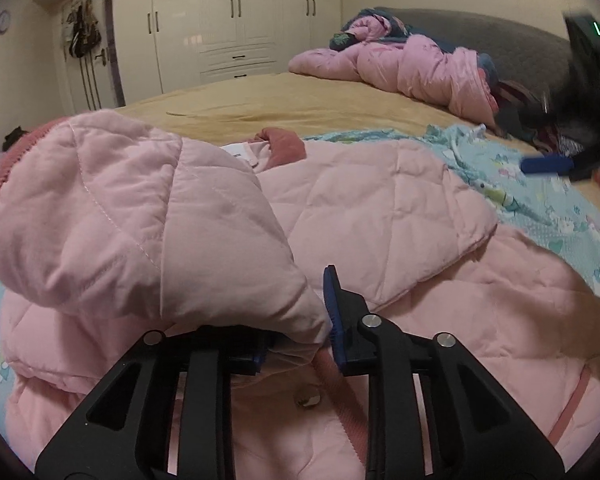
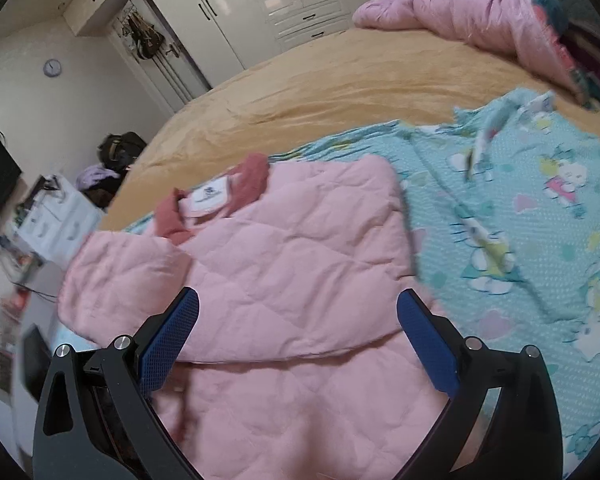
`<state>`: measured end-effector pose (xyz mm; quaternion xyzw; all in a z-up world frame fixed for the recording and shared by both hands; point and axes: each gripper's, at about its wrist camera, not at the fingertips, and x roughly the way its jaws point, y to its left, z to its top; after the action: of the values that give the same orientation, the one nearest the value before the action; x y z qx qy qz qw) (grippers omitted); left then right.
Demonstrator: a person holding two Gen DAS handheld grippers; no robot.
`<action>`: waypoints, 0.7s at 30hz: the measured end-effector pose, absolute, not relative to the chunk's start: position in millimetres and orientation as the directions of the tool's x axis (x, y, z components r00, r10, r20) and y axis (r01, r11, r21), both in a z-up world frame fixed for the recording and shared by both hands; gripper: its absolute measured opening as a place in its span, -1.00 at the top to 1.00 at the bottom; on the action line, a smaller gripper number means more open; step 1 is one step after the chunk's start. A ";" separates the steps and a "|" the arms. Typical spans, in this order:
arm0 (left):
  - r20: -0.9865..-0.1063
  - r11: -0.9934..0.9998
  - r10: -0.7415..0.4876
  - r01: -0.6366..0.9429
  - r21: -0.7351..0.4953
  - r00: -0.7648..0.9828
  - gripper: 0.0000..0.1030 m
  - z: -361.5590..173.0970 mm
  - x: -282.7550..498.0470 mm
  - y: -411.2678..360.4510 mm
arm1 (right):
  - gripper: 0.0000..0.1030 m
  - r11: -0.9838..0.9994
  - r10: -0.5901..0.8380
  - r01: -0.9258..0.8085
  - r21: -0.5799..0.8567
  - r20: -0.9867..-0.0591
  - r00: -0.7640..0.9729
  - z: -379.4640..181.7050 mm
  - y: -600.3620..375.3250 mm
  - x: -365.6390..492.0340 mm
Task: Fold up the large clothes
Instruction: 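Lift the sleeve with the left tool and lay it across the coat, then release the sleeve with the left tool while the right tool grasps the rose hem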
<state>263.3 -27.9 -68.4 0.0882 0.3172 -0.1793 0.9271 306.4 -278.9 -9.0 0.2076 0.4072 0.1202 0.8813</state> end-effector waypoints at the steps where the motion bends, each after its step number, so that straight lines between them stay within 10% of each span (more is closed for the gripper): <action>1: -0.622 0.918 -0.268 0.391 0.066 0.736 0.68 -69.8 261.9 -29.8 | -0.92 0.881 0.397 -0.063 0.468 -0.663 0.635 -1.5 -272.8 311.6; 9: -0.633 0.909 -0.239 0.399 0.121 0.736 0.62 -74.4 261.4 -41.6 | -0.92 0.839 0.520 -0.426 0.339 -0.730 0.443 78.9 -121.7 365.9; 19: -0.632 0.907 -0.237 0.400 0.128 0.738 0.62 -74.3 262.3 -44.5 | -0.90 0.860 0.364 -0.465 0.209 -0.891 0.273 54.6 -6.1 395.1; 21: -0.633 0.908 -0.236 0.400 0.127 0.737 0.62 -74.4 262.2 -44.5 | -0.57 0.873 0.318 -0.457 0.168 -0.908 0.274 45.9 -5.8 400.3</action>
<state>262.2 -44.5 -74.4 0.1285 0.3187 -0.1724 0.9231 400.3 -5.8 45.9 -0.0630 0.5513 0.2436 0.7955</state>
